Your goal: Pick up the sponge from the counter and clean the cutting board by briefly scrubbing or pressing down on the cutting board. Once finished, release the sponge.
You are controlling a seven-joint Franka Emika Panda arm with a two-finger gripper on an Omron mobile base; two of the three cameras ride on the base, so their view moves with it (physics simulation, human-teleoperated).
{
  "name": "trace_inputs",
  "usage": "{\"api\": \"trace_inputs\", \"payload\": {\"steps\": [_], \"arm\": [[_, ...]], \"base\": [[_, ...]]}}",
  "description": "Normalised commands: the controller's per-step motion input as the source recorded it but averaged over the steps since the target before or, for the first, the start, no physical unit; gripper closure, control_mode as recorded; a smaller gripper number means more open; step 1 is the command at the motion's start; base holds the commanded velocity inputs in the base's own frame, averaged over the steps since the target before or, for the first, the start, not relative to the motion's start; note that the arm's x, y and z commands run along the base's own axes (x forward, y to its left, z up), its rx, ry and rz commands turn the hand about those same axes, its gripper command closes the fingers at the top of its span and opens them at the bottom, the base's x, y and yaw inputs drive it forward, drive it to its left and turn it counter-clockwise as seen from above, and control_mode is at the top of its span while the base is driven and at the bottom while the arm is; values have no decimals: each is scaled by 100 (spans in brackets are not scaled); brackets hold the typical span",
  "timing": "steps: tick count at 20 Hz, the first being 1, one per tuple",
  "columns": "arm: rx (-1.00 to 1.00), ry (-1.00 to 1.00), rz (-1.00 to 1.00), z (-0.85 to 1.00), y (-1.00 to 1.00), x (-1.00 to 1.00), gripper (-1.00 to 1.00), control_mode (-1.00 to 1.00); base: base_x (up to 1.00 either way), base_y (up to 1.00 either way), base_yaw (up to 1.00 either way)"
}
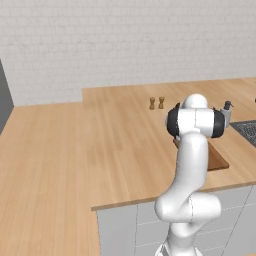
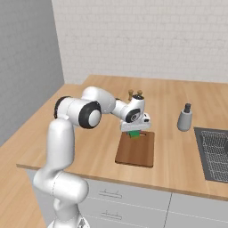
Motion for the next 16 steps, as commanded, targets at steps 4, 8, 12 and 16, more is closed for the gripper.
{"api": "trace_inputs", "payload": {"steps": [4,8,12,16], "arm": [[0,0,0,-18,-51,1,100,-100],[0,0,0,-36,-57,0,100,-100],[0,0,0,-49,-62,-9,100,-100],[1,0,0,-59,-66,-39,100,-100]], "base": [[0,0,0],[0,0,0],[0,0,0],[0,0,0]]}}
